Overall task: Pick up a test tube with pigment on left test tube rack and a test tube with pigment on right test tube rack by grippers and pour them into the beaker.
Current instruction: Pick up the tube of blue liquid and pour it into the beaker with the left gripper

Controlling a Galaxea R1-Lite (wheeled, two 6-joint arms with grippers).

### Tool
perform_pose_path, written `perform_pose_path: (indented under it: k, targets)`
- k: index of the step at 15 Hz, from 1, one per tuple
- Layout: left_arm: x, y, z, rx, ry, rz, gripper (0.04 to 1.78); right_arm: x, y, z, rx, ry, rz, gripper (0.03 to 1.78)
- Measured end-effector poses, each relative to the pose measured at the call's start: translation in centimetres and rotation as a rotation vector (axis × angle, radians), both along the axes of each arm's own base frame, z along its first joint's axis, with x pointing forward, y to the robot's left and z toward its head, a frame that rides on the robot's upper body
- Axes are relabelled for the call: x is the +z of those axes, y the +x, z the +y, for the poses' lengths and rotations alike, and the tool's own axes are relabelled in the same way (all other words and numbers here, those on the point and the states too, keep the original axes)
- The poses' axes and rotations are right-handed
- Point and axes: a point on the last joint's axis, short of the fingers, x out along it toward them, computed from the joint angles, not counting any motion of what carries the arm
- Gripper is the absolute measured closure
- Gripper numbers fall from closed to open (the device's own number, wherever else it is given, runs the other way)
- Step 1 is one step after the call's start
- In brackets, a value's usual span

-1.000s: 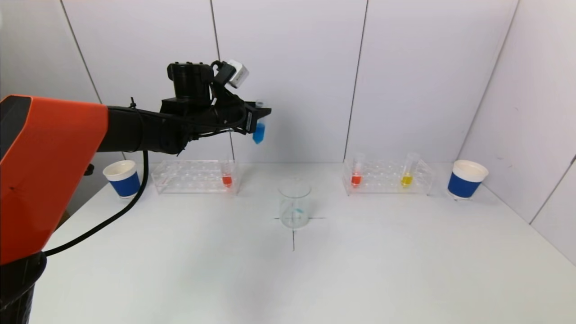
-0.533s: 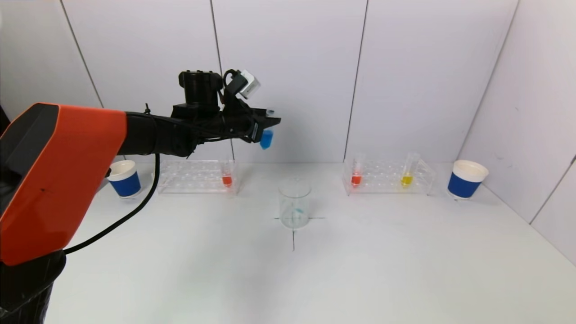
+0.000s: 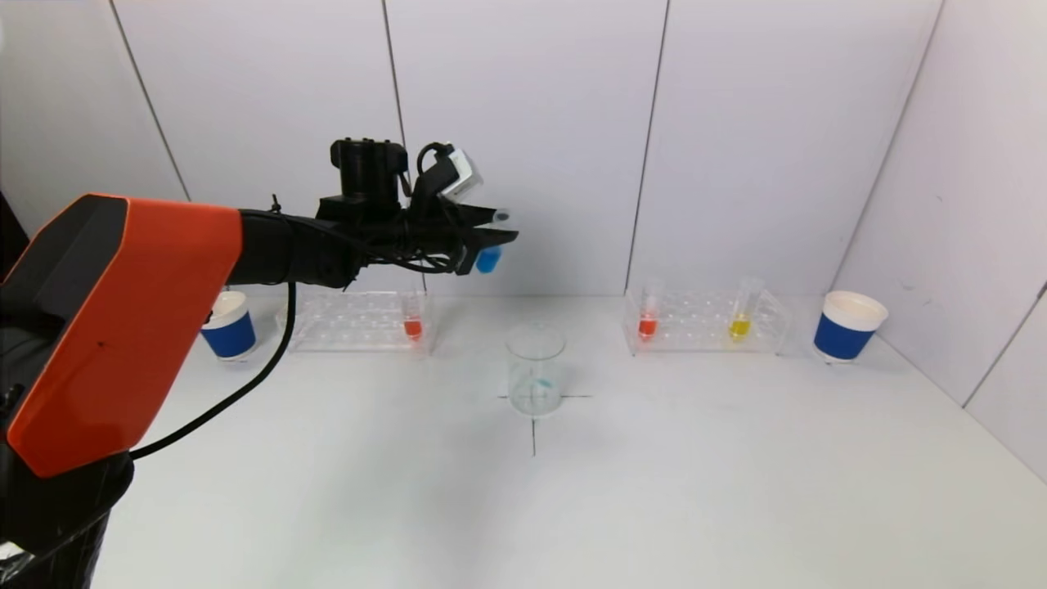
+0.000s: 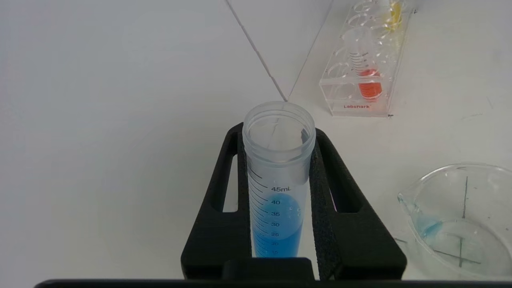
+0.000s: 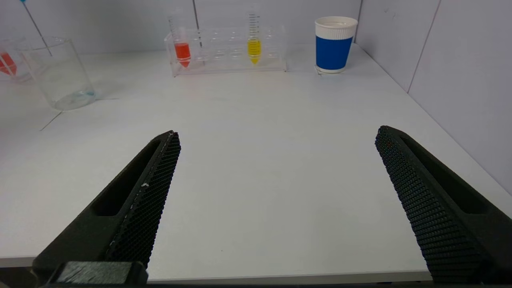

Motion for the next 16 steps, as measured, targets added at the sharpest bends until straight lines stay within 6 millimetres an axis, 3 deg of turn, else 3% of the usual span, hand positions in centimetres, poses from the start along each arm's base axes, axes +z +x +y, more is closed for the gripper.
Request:
perform_pose_path:
  k: [16]
  targets:
    - [-3.9,-0.8,-1.9,-0.161,0.3,-0.345,1.38,0.0,0.0,0.0,0.0,0.0,0.0,0.04]
